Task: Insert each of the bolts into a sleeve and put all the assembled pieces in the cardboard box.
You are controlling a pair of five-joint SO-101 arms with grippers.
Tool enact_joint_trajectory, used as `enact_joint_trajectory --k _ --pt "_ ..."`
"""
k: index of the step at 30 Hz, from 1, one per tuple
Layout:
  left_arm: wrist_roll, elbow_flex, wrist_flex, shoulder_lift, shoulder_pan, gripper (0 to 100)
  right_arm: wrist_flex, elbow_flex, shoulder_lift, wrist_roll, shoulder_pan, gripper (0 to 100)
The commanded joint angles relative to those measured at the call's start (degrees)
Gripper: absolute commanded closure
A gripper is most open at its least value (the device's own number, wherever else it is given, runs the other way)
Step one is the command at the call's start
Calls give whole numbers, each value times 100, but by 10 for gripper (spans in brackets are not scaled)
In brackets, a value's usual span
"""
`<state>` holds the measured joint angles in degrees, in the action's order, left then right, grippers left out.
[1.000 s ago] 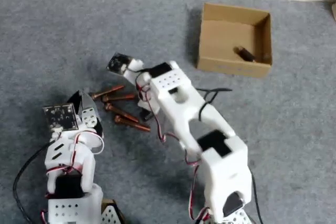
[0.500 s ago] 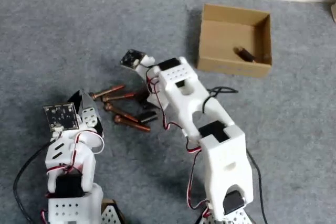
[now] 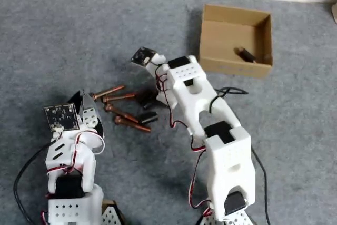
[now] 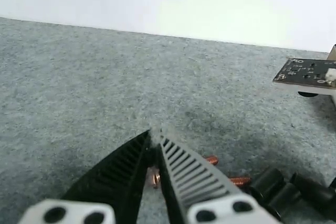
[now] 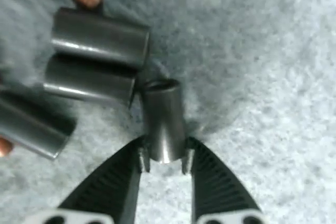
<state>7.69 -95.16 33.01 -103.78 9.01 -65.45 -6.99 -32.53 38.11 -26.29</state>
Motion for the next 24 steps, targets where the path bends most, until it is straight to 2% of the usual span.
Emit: enact_joint_trajectory --k 1,7,13,24 --pt "9 391 18 -75 66 989 -207 136 -4 -255 -57 994" --pt "9 382 18 -75 66 989 -171 119 -13 -343 -207 974" --pt "9 382 18 -75 66 989 -171 136 -31 -343 -453 782" --pt "9 382 18 -75 66 989 127 -119 -40 -308 -673 777"
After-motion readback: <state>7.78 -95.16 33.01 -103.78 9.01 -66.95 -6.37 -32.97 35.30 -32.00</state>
